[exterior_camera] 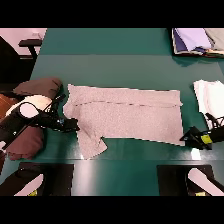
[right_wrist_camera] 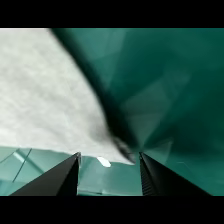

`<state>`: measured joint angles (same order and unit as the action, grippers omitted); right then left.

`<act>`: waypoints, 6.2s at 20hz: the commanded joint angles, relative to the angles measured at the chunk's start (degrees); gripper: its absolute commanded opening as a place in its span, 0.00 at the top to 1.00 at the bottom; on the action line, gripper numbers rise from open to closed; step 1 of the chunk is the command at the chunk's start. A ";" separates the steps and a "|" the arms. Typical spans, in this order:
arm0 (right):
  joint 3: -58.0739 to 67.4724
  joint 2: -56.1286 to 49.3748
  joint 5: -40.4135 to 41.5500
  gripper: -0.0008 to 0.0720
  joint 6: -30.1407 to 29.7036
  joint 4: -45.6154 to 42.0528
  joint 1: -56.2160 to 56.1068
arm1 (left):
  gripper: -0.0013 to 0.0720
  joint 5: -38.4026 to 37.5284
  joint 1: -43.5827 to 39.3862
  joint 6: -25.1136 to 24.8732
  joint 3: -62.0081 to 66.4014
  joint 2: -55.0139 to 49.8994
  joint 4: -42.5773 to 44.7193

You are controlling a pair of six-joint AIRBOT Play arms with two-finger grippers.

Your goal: Fold the shirts.

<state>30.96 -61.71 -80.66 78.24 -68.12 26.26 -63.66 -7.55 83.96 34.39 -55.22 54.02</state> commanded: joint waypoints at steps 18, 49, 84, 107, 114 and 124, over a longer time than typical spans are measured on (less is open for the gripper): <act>20.13 10.19 -7.85 0.97 1.42 -9.57 -15.17 | 0.96 -11.63 -0.02 6.45 10.01 15.50 13.66; 35.50 -35.41 -2.60 0.26 -12.79 17.55 -6.32 | 0.95 11.58 -3.67 1.36 21.05 -11.74 -3.65; 61.90 -15.02 4.57 0.97 -5.20 25.64 -56.70 | 0.95 6.78 -13.42 4.79 52.39 -32.54 8.63; 35.15 -26.05 13.35 0.09 -4.39 19.93 -48.09 | 0.95 -1.38 10.75 4.55 52.37 -4.72 15.32; 43.56 -39.32 12.94 0.10 -5.51 27.19 -53.86 | 0.95 0.61 10.75 4.04 49.09 -5.25 11.50; 58.40 -45.75 13.97 0.93 -6.69 28.35 -60.13 | 0.96 0.37 7.91 2.60 48.74 -5.25 9.99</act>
<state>86.41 -108.29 -68.31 71.68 -38.50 -34.37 -63.68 2.20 86.89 83.18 -60.45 63.99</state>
